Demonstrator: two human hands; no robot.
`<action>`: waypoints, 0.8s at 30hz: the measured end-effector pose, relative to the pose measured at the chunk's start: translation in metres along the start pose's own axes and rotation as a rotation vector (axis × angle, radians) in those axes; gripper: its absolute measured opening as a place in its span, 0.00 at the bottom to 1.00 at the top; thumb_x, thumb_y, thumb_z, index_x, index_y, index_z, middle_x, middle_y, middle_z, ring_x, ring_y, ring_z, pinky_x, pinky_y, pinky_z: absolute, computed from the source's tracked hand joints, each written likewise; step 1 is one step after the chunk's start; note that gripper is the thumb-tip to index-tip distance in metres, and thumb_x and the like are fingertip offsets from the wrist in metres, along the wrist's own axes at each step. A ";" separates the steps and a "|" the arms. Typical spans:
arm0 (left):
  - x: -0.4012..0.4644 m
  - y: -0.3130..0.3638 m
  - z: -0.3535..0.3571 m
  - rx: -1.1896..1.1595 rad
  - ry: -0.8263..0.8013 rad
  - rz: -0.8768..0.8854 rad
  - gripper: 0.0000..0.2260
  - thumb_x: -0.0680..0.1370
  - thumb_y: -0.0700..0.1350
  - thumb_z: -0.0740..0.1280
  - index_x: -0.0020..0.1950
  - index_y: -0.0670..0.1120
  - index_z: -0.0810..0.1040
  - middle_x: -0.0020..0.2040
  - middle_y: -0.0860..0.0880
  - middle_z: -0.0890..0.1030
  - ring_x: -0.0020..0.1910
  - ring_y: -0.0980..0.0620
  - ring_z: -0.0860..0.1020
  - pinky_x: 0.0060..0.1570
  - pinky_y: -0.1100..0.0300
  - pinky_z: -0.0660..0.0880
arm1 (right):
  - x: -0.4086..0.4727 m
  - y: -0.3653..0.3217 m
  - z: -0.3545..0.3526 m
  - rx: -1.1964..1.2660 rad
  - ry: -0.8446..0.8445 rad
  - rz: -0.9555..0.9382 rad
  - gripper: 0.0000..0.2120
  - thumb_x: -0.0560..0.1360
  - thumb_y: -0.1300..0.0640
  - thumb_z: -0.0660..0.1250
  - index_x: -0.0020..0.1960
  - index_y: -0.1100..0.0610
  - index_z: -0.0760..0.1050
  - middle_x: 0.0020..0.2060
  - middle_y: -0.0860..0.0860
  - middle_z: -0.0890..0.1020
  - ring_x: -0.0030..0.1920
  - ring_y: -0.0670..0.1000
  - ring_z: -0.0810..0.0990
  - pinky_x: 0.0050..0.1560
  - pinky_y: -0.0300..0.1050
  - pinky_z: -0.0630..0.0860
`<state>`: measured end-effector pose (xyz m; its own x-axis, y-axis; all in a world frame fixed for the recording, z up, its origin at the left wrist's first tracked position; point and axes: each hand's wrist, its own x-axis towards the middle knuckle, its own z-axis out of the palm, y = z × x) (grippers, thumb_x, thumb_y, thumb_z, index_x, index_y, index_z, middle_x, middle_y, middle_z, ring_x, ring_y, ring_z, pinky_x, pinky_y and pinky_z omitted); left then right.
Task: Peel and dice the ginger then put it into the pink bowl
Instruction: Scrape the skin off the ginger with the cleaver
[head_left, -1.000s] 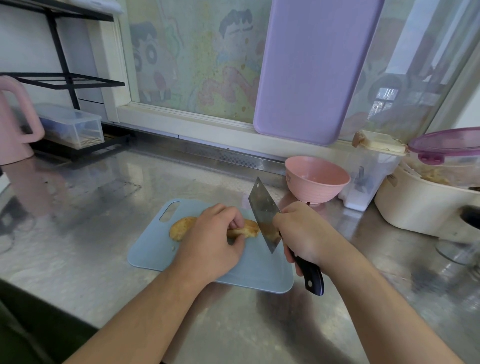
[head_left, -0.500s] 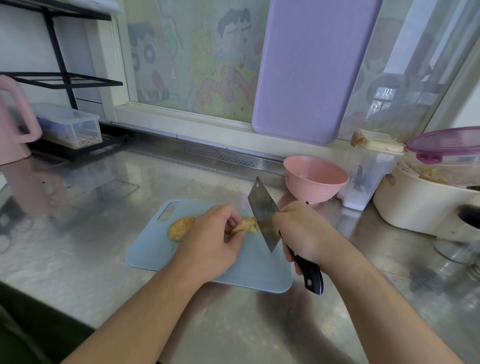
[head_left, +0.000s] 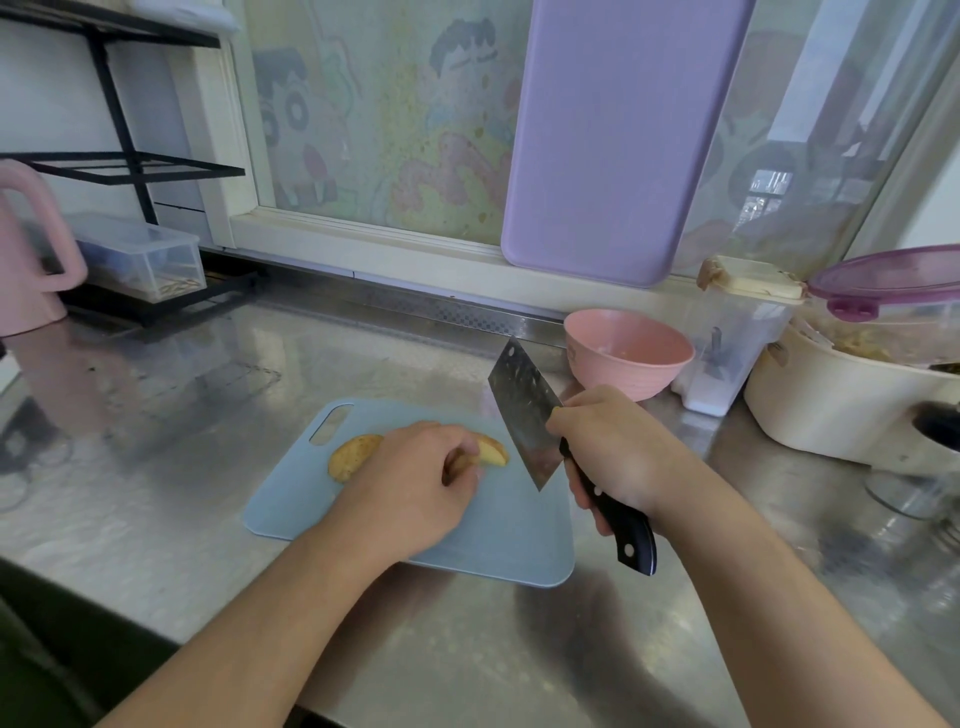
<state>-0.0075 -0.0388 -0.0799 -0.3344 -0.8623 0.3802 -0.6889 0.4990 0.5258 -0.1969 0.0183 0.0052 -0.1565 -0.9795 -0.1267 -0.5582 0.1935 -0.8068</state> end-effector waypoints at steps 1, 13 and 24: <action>-0.001 -0.001 -0.002 0.022 0.006 0.000 0.07 0.80 0.53 0.68 0.58 0.58 0.81 0.46 0.58 0.77 0.43 0.60 0.76 0.39 0.70 0.68 | 0.000 0.000 0.001 0.004 -0.008 -0.008 0.07 0.73 0.63 0.57 0.38 0.64 0.70 0.24 0.64 0.74 0.17 0.56 0.69 0.25 0.43 0.68; -0.015 -0.009 -0.010 0.114 -0.037 0.021 0.16 0.82 0.61 0.62 0.67 0.58 0.79 0.53 0.60 0.73 0.49 0.58 0.75 0.51 0.59 0.76 | -0.003 0.000 0.009 -0.008 -0.049 -0.067 0.09 0.73 0.63 0.56 0.35 0.62 0.69 0.23 0.63 0.73 0.16 0.56 0.68 0.24 0.41 0.67; -0.023 -0.006 -0.007 0.125 0.092 -0.055 0.09 0.79 0.50 0.66 0.59 0.55 0.80 0.50 0.59 0.74 0.48 0.56 0.75 0.50 0.58 0.76 | -0.013 -0.009 0.021 -0.090 -0.107 -0.094 0.09 0.75 0.59 0.56 0.37 0.60 0.68 0.23 0.61 0.73 0.16 0.55 0.68 0.23 0.44 0.70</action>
<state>0.0091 -0.0215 -0.0861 -0.2375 -0.8738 0.4243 -0.7813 0.4314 0.4511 -0.1727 0.0285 0.0026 -0.0155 -0.9930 -0.1174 -0.6381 0.1002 -0.7634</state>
